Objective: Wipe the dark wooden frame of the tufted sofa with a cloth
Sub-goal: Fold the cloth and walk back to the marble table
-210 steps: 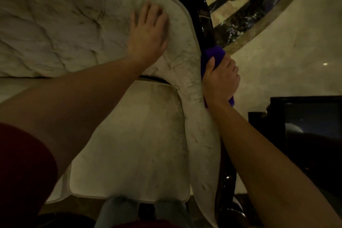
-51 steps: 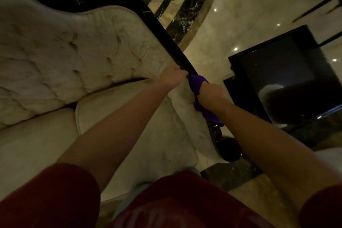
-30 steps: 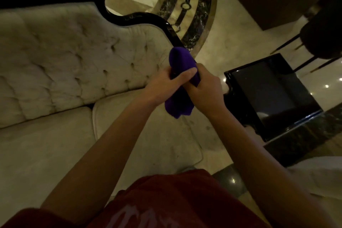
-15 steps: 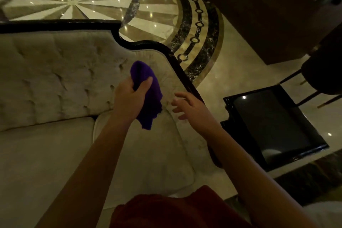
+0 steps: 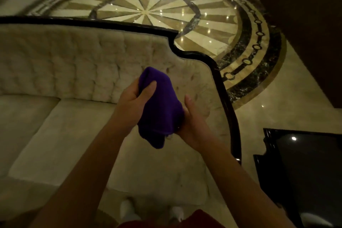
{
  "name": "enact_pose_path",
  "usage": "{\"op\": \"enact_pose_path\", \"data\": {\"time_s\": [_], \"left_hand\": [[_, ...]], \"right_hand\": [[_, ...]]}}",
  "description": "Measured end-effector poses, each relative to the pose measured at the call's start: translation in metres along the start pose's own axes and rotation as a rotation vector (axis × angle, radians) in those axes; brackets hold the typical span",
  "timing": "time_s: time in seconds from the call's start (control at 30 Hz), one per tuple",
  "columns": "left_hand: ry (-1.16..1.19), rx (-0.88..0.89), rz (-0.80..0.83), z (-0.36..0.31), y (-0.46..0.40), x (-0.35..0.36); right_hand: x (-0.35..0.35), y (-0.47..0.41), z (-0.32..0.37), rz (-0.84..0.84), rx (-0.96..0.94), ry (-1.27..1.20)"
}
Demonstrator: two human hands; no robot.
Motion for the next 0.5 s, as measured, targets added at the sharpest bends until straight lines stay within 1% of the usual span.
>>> {"op": "enact_pose_path", "data": {"time_s": [0.1, 0.17, 0.27, 0.37, 0.5], "left_hand": [[0.034, 0.028, -0.077, -0.005, 0.019, -0.034], [-0.002, 0.035, -0.176, -0.007, 0.035, -0.064], [-0.12, 0.027, -0.321, -0.005, 0.064, -0.108], [-0.189, 0.03, -0.423, -0.004, 0.094, -0.15], [-0.13, 0.006, -0.446, -0.002, 0.127, -0.208]], "right_hand": [[0.04, -0.028, -0.008, 0.101, -0.027, -0.001], [0.052, -0.047, -0.015, 0.078, -0.033, 0.044], [0.064, -0.076, -0.032, 0.031, -0.01, 0.186], [0.086, -0.101, -0.06, 0.037, 0.063, 0.33], [0.135, -0.126, -0.112, 0.125, 0.206, 0.544]]}}
Point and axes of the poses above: each hand's wrist, its own y-axis away from the middle knuckle, its own x-axis out of the palm, z = x × y, the point moved 10 cm from there along -y, towards the middle knuckle, and after that the axes turned 14 degrees about z, right-handed, at the moved point
